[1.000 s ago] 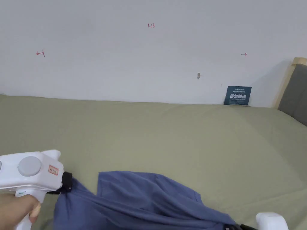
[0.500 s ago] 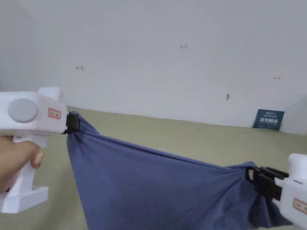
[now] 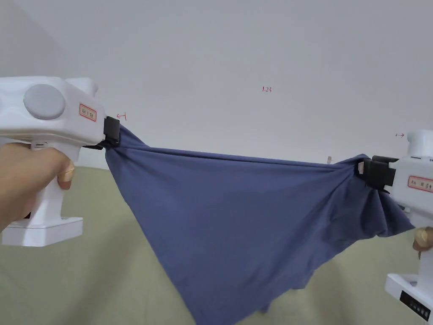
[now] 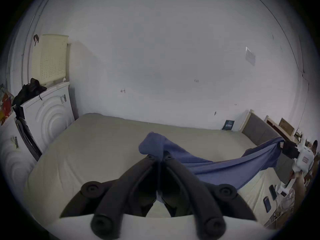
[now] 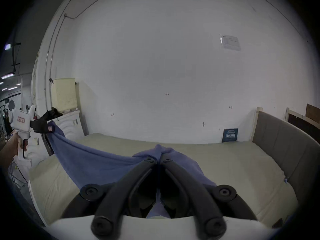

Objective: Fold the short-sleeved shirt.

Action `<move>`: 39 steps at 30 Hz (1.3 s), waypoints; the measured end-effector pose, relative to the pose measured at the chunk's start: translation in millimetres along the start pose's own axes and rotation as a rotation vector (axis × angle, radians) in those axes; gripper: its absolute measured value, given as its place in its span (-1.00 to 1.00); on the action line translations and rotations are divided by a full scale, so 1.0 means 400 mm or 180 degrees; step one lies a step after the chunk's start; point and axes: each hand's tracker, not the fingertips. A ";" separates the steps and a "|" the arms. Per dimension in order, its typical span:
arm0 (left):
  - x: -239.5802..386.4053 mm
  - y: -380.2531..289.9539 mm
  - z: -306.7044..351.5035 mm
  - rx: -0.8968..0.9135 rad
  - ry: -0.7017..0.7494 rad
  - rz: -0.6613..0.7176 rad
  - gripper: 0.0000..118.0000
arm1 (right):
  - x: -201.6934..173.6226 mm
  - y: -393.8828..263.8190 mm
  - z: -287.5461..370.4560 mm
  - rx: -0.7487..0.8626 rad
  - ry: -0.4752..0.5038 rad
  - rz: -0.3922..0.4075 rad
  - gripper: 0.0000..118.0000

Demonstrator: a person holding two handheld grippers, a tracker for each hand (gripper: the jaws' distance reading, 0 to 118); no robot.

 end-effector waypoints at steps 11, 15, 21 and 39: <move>0.001 -0.018 -0.043 0.0001 0.0041 0.0125 -0.95 | -0.011 -0.002 -0.058 0.0013 -0.0063 0.0073 -0.96; -0.017 -0.089 -0.068 -0.0137 0.0071 0.0138 -0.95 | -0.009 -0.081 -0.071 -0.0136 -0.0038 0.0032 -0.96; -0.053 -0.257 -0.084 -0.0472 -0.0008 0.0360 -0.95 | 0.017 -0.252 -0.040 -0.0438 0.0021 -0.0163 -0.96; -0.132 -0.913 0.115 -0.1484 0.0031 0.1219 -0.95 | 0.084 -0.807 0.262 -0.1560 0.0035 -0.0849 -0.96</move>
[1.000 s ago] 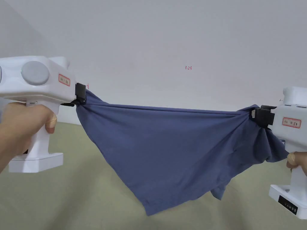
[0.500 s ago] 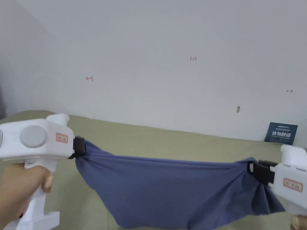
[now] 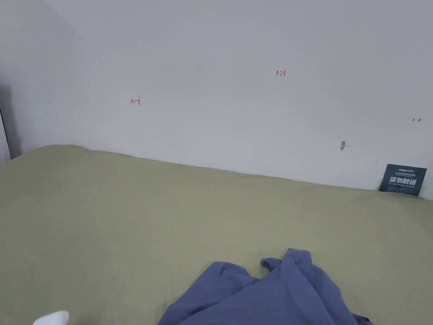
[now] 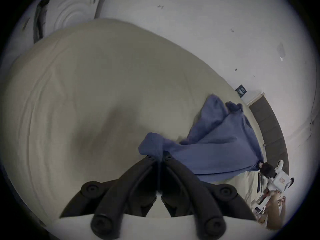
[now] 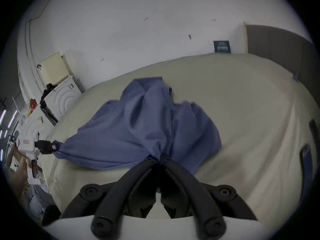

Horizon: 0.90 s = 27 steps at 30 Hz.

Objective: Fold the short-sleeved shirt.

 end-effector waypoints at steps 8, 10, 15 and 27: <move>-0.033 -0.072 0.012 -0.0016 -0.0076 0.0103 -0.93 | 0.009 -0.070 0.017 0.0117 -0.0093 -0.0170 -0.90; -0.024 -0.067 0.032 -0.0001 -0.0036 0.0108 -0.37 | -0.020 -0.054 0.054 0.0249 -0.0264 0.0002 -0.18; 0.018 -0.066 0.165 0.0824 -0.0327 -0.0124 0.78 | -0.082 0.001 0.182 0.0646 -0.0219 0.0328 0.72; 0.202 -0.214 0.211 0.0796 -0.0006 -0.1434 -1.00 | -0.209 -0.085 0.298 0.0656 -0.0672 0.0648 -1.00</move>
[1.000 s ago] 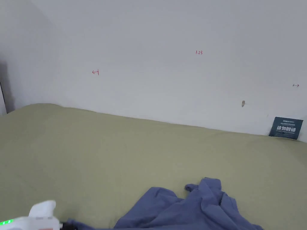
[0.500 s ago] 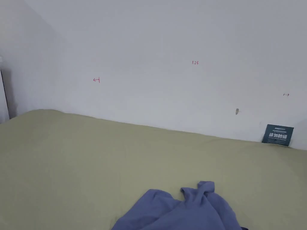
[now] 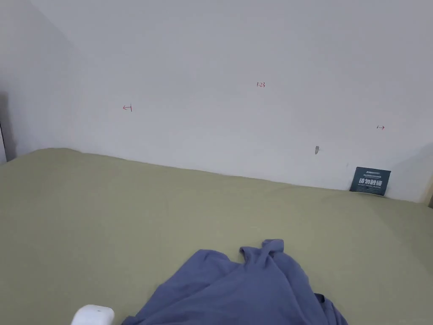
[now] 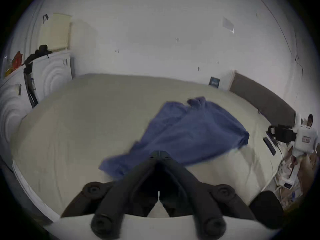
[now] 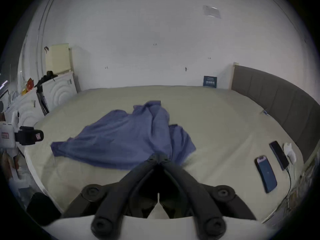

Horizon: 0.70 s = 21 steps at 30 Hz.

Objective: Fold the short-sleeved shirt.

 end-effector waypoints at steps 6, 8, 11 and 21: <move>-0.059 0.018 -0.003 -0.0242 0.0111 0.0092 -1.00 | -0.005 -0.043 0.003 -0.0198 0.0238 -0.0181 -1.00; -0.116 0.059 -0.015 -0.0396 -0.0004 0.0274 -1.00 | -0.006 -0.040 0.002 -0.0208 0.0261 -0.0165 -1.00; -0.202 0.145 -0.058 -0.0684 0.0005 0.0235 -1.00 | 0.002 -0.024 -0.003 -0.0224 0.0273 -0.0167 -1.00; -0.256 0.148 -0.189 -0.1126 -0.0410 0.0041 0.85 | 0.024 -0.027 -0.030 -0.0338 0.0283 -0.0133 -1.00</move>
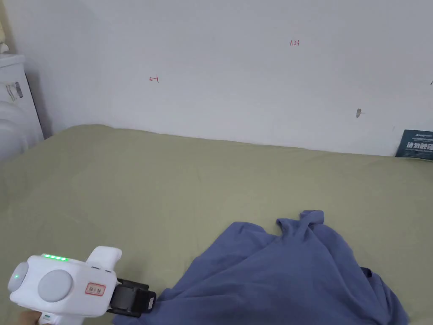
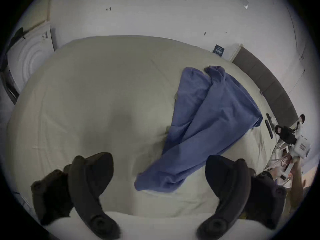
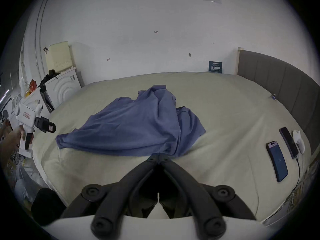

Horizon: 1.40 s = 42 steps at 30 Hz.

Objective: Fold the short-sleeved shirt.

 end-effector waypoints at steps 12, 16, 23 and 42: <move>-0.001 -0.087 -0.067 -0.0207 -0.0126 0.0203 -0.96 | 0.025 0.110 -0.103 -0.0139 0.0276 -0.0071 -1.00; -0.015 -0.083 -0.064 -0.0178 -0.0167 0.0247 -0.96 | 0.028 0.325 -0.225 -0.0086 0.0485 -0.0017 -1.00; -0.018 -0.072 -0.078 -0.0216 -0.0113 0.0152 -0.96 | -0.018 0.627 -0.592 -0.0828 0.0314 0.0721 -1.00; -0.059 -0.070 -0.082 -0.0177 -0.0218 0.0462 -0.96 | 0.004 0.612 -0.863 -0.1554 0.0459 0.1096 -0.96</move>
